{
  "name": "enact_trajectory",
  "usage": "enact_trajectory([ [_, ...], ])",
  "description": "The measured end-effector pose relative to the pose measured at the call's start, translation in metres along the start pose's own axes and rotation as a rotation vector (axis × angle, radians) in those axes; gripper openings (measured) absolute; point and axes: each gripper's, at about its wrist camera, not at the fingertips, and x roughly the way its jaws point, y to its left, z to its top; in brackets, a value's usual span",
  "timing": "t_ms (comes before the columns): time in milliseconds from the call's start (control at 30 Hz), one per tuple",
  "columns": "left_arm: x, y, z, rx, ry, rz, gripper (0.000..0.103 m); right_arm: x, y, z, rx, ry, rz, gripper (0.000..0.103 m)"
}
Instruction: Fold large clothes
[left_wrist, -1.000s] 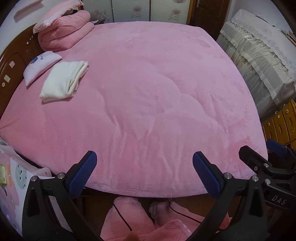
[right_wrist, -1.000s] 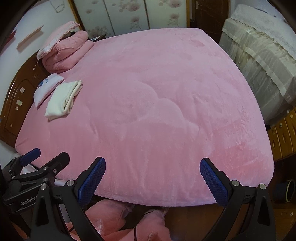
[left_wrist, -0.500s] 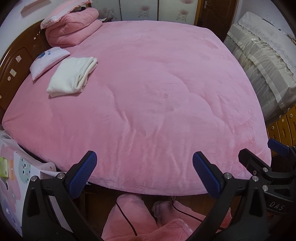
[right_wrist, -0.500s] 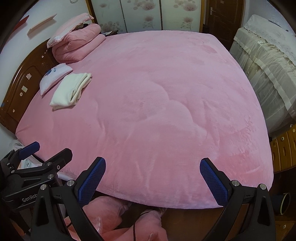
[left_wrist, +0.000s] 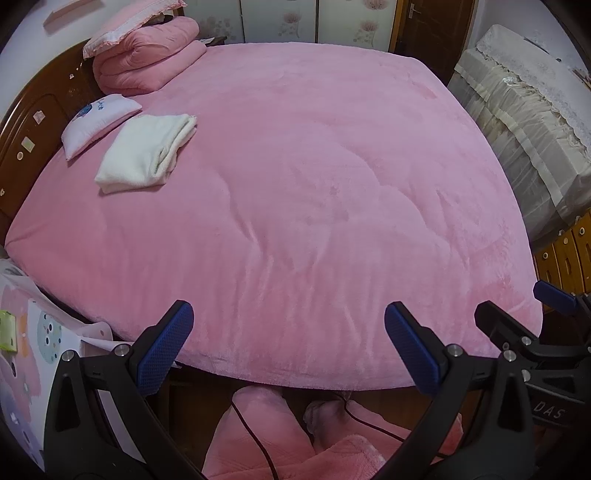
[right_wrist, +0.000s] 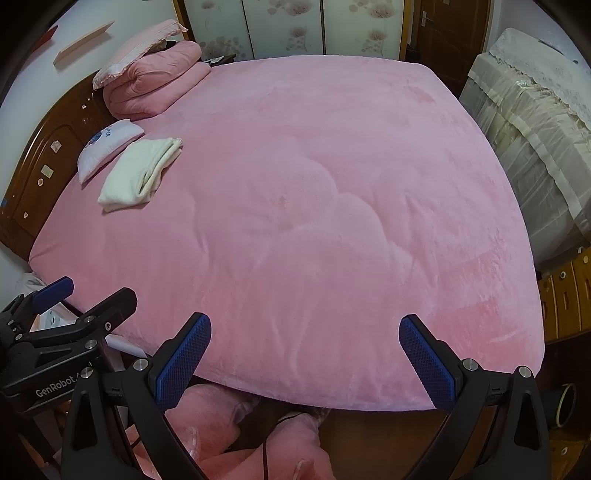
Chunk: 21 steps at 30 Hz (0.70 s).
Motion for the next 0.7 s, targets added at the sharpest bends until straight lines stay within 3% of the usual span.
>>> enact_trajectory([
  [700,0.0,-0.002,-0.001,-0.01,-0.001,0.005,0.102,0.005,-0.016,0.0,-0.017,0.02,0.006,0.103],
])
